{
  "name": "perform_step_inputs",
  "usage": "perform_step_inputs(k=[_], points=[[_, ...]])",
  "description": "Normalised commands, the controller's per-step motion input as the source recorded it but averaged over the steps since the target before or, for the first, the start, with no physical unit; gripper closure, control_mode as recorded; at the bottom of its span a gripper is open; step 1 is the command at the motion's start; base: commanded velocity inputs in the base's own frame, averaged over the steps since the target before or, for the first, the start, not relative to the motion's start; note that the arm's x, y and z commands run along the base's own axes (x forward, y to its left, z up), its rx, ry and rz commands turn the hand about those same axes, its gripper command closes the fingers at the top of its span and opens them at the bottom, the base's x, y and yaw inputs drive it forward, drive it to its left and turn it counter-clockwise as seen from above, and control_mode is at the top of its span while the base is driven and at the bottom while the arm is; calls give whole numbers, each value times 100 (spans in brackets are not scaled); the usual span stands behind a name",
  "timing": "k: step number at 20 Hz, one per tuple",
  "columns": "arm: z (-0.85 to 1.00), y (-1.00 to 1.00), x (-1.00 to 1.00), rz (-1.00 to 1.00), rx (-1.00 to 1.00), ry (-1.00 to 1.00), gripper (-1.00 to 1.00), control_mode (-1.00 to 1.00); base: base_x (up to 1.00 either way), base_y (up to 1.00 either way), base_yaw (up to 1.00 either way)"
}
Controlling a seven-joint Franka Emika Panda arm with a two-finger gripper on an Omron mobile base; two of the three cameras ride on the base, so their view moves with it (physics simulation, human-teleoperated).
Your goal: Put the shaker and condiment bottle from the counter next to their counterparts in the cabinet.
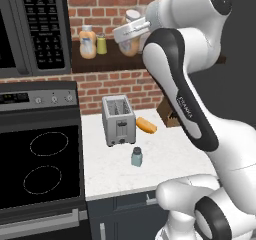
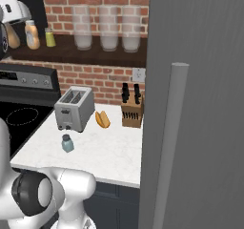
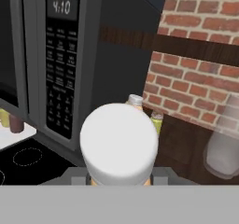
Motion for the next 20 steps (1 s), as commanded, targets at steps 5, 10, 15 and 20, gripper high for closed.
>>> perform_step_inputs(k=[5, 10, 15, 20], points=[[-6, 14, 0, 3, 0, 0, 100, -100, 0, 0, 0], [-15, 9, 0, 3, 0, 0, 100, -100, 0, 0, 0], [-14, 6, 0, 2, 0, 0, 100, -100, 0, 0, 0], [-10, 7, 0, 1, 0, 0, 100, -100, 0, 0, 0]])
